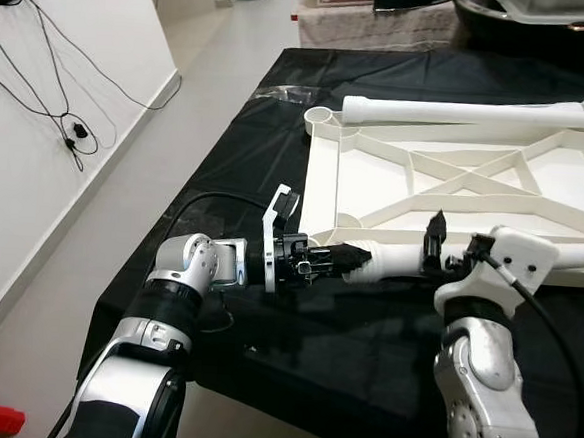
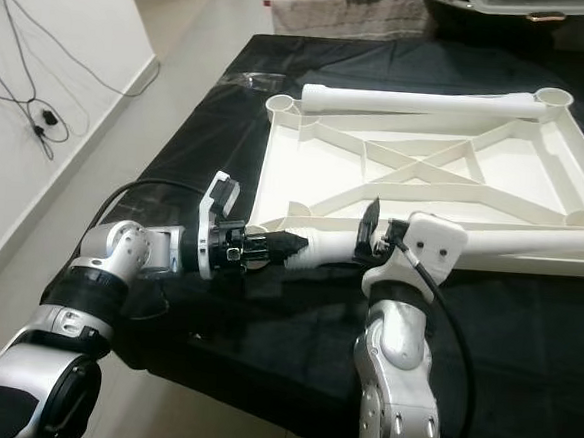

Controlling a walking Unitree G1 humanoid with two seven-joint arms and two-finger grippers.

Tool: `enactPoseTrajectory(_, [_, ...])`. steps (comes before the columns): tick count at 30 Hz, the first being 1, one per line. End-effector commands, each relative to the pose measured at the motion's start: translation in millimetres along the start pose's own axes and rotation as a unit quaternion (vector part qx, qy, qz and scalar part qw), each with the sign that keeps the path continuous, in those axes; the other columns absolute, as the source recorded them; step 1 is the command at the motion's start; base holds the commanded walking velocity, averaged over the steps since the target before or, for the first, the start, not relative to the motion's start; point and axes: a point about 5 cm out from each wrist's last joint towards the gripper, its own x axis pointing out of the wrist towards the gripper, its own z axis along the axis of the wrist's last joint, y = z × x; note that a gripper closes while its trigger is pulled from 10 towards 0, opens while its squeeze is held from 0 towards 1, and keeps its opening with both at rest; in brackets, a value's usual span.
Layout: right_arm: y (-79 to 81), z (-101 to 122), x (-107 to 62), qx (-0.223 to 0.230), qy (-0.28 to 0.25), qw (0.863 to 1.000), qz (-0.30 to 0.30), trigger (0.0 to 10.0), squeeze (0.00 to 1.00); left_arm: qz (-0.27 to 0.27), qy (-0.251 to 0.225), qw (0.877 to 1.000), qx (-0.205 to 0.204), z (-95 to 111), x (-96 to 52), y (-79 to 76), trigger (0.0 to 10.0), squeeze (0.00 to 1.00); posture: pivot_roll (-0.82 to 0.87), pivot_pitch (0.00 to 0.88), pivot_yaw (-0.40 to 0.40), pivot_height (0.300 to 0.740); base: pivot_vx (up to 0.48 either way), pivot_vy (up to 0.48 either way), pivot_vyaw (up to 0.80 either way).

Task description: Building children table

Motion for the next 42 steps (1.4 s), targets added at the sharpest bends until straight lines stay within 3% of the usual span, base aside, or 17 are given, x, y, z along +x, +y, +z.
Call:
enactPoseTrajectory(1, [6.7,0.1,1.7,0.017,0.004,1.0,0.019,10.0,0.0,0.015,-0.031,0.999,0.005,6.2,-13.0,0.8,0.0,0.0,0.22,0.171,0.126,0.74,0.0,0.0,0.0])
enactPoseTrajectory(7, [14.2,6.7,10.1,0.045,-0.005,0.998,0.04,10.0,0.0,0.019,-0.06,0.998,0.029,13.3,-22.6,-5.9,0.0,0.0,0.22,0.148,0.104,0.74,0.0,0.0,0.0])
enactPoseTrajectory(11, [27.4,14.4,24.2,0.132,-0.005,0.988,0.075,10.0,0.0,0.019,-0.118,0.991,0.06,24.5,-39.5,-19.9,0.0,0.0,0.2,0.11,0.075,0.74,0.0,0.0,0.0])
enactPoseTrajectory(17, [29.3,11.4,34.0,0.186,0.016,0.979,0.087,10.0,0.0,0.018,-0.153,0.986,0.07,24.9,-46.6,-29.2,0.0,0.0,0.2,0.088,0.053,0.74,0.0,0.0,0.0])
enactPoseTrajectory(26, [26.4,10.0,39.4,0.205,0.021,0.975,0.085,10.0,0.0,0.029,-0.17,0.982,0.076,19.9,-54.0,-32.7,0.0,0.0,0.2,0.072,0.037,0.74,0.0,0.0,0.0])
enactPoseTrajectory(28, [29.3,12.4,44.8,0.29,0.036,0.951,0.099,10.0,0.0,0.059,-0.184,0.977,0.092,13.7,-62.7,-31.9,0.0,0.0,0.18,0.049,0.026,0.74,0.0,0.0,0.0])
enactPoseTrajectory(29, [29.3,12.4,44.8,0.29,0.036,0.951,0.099,10.0,0.0,0.059,-0.184,0.977,0.092,13.7,-62.7,-31.9,0.0,0.0,0.18,0.049,0.026,0.74,0.0,0.0,0.0])
enactPoseTrajectory(30, [30.4,12.8,46.5,0.319,0.041,0.941,0.107,10.0,0.0,0.072,-0.195,0.973,0.1,11.7,-67.0,-31.8,0.0,0.0,0.18,0.045,0.021,0.74,0.0,0.0,0.0])
enactPoseTrajectory(31, [30.3,11.2,46.8,0.333,0.046,0.935,0.112,10.0,0.69,0.081,-0.216,0.967,0.111,12.0,-73.0,-33.5,0.0,0.0,0.17,0.042,0.018,0.74,0.0,0.0,0.0])
enactPoseTrajectory(33, [29.6,9.6,46.8,0.335,0.049,0.934,0.115,10.0,0.69,0.084,-0.23,0.962,0.117,12.5,-76.5,-35.1,0.0,0.0,0.17,0.041,0.016,0.74,0.0,0.0,0.0])
enactPoseTrajectory(34, [29.3,6.0,45.6,0.34,0.057,0.931,0.121,10.0,1.0,0.089,-0.248,0.956,0.128,15.0,-80.8,-38.3,0.0,0.0,0.17,0.038,0.01,0.74,0.0,0.0,0.0])
enactPoseTrajectory(37, [28.7,-2.6,43.3,0.348,0.077,0.926,0.127,10.0,1.0,0.101,-0.27,0.947,0.142,19.6,-87.6,-43.5,0.2,0.0,0.18,0.032,-0.001,0.74,0.0,0.0,0.0])
enactPoseTrajectory(38, [28.4,-6.9,42.1,0.351,0.087,0.924,0.127,10.0,0.11,0.107,-0.277,0.944,0.147,21.6,-90.4,-45.3,10.0,0.0,0.18,0.032,-0.001,0.74,0.0,0.0,0.0])
enactPoseTrajectory(39, [27.9,-12.6,40.9,0.352,0.099,0.922,0.127,10.0,0.11,0.115,-0.284,0.94,0.151,23.5,-94.1,-47.3,10.0,0.0,0.18,0.029,-0.008,0.74,0.0,0.0,0.0])
enactPoseTrajectory(40, [28.4,-19.9,38.9,0.356,0.118,0.918,0.13,10.0,0.0,0.116,-0.291,0.936,0.16,25.0,-97.7,-51.8,10.0,0.0,0.18,0.028,-0.011,0.74,0.0,0.0,0.0])
enactPoseTrajectory(41, [28.4,-19.9,38.9,0.356,0.118,0.918,0.13,10.0,0.0,0.116,-0.291,0.936,0.16,25.0,-97.7,-51.8,10.0,0.0,0.18,0.028,-0.011,0.74,0.0,0.0,0.0])
enactPoseTrajectory(42, [30.2,-25.8,36.6,0.368,0.137,0.909,0.141,10.0,0.0,0.116,-0.294,0.934,0.167,25.0,-99.7,-56.3,10.0,0.0,0.18,0.028,-0.011,0.74,0.0,0.0,0.0])
